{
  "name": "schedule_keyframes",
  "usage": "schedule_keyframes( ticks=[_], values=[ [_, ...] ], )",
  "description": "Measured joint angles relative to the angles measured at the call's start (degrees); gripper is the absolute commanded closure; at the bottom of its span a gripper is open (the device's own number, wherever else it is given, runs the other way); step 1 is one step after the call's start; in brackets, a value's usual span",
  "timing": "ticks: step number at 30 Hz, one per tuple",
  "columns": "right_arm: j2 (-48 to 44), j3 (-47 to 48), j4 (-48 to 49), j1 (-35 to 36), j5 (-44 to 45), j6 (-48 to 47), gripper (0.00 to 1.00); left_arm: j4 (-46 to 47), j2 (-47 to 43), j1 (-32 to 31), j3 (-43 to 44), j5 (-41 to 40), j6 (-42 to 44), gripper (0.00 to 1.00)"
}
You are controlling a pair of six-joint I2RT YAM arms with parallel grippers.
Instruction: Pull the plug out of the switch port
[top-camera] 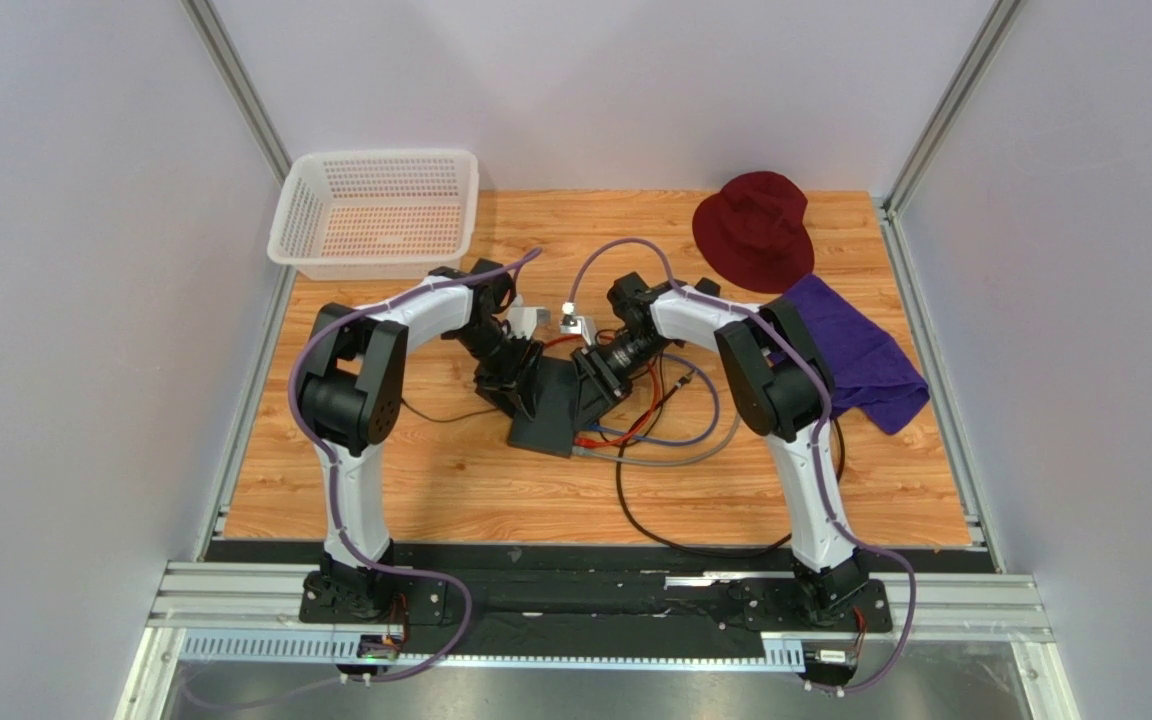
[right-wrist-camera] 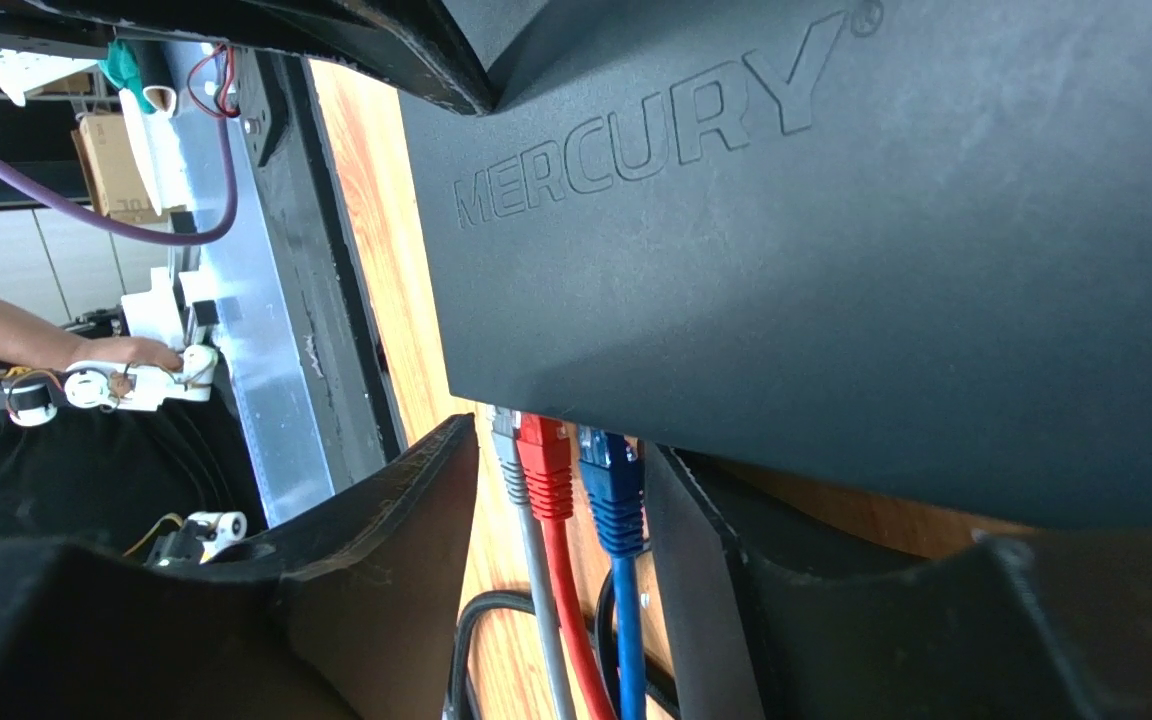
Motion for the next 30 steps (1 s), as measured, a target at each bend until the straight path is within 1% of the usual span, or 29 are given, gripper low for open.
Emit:
schedule_keyframes(
  ticks=[2,7,10,11,14,23,25,26,28,30],
  values=[
    [0.4,0.4,-0.4,0.1,-0.1,-0.1,0.54,0.0,0.0,0.0,0.0,0.0,0.0,0.48],
    [2.0,1.7,-1.6,-0.2,-1.1,-0.2,0.55,-0.1,0.0,0.0,0.0,-0.1,0.0,0.48],
    [3.0,2.1,-2.0,-0.3,-2.7,-0.2,0.59,-0.3,0.0,-0.3,0.0,-0.3,0.0,0.48],
    [3.1,2.2,-2.1,-0.4,-3.1,-0.3,0.62,-0.4,0.0,-0.3,0.0,-0.4,0.0,0.48],
    [3.9,2.3,-2.2,-0.9,-4.0,-0.5,0.64,-0.4,0.0,-0.4,0.0,-0.5,0.0,0.48],
    [4.6,2.5,-2.5,-1.4,-5.4,-1.3,0.66,-0.6,0.0,-0.7,0.1,-0.8,0.3,0.48],
    [4.9,2.7,-2.7,-1.4,-5.8,-1.5,0.63,-0.8,0.0,-0.9,0.3,-1.0,0.5,0.48],
    [5.0,2.7,-2.8,-1.5,-5.9,-1.7,0.59,-0.8,0.0,-1.0,0.4,-1.2,0.5,0.48],
    [5.3,3.3,-3.6,-1.6,-6.5,-2.3,0.58,-1.0,0.0,-1.1,0.4,-1.4,0.7,0.48],
    [5.7,4.0,-4.3,-1.6,-6.8,-2.8,0.62,-1.2,0.0,-1.3,0.4,-1.4,0.7,0.48]
  ],
)
